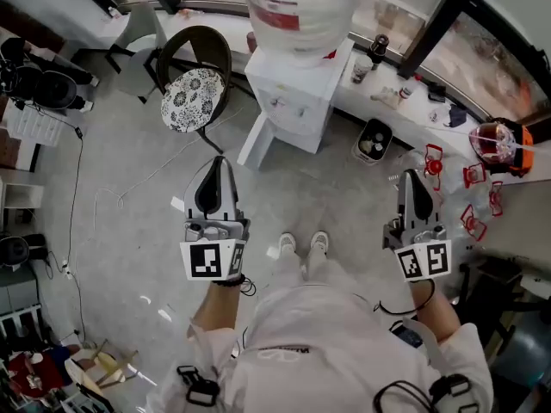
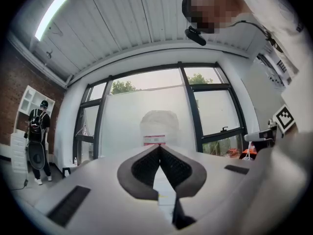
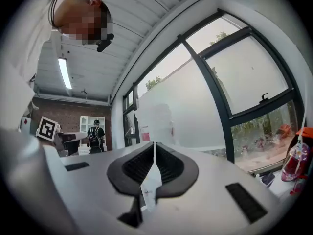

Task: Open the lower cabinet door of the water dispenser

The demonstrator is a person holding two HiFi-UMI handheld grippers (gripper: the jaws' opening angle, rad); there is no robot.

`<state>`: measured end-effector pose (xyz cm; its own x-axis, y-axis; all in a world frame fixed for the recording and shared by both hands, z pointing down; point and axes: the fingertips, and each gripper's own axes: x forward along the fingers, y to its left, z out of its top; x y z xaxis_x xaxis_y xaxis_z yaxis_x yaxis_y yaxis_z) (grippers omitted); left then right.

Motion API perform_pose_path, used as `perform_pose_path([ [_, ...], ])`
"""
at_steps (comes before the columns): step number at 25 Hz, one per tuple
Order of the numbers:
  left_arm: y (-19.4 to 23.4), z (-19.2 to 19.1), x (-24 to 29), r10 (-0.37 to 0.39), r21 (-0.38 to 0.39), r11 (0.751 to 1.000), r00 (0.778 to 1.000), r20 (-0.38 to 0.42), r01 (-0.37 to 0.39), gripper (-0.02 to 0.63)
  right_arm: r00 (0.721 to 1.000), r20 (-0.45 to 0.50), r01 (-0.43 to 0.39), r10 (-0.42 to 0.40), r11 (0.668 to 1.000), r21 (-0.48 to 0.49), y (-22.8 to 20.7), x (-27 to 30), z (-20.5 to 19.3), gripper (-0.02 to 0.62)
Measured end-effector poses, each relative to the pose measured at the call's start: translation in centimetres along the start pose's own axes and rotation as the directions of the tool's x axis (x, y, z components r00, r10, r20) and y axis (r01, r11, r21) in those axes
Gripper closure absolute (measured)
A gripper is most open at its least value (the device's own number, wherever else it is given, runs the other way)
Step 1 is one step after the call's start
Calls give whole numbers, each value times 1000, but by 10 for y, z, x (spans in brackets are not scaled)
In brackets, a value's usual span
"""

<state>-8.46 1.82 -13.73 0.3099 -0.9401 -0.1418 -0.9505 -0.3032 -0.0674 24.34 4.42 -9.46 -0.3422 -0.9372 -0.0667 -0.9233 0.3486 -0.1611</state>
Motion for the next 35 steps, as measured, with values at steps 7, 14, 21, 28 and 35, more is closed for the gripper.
perform_pose_path([
  [7,-11,9,-11,-64,0,998,998,16,64,603,999,25,25,-24,999,-49,20,-25,19,571],
  [14,-18,17,-16,-103,-5,995,994,34,103,603,999,17,44,-42,994,-96,36,-33,26,580],
  [21,-24,24,-23,-123,-1,992,991,51,123,603,999,18,29,-27,993,-111,44,-38,26,580],
  [28,-28,31,-22,-136,8,991,989,60,136,603,999,28,26,-23,992,-122,45,-38,31,580],
  [35,-31,32,-26,-132,9,991,989,69,131,603,999,33,26,-22,991,-128,45,-42,30,580],
])
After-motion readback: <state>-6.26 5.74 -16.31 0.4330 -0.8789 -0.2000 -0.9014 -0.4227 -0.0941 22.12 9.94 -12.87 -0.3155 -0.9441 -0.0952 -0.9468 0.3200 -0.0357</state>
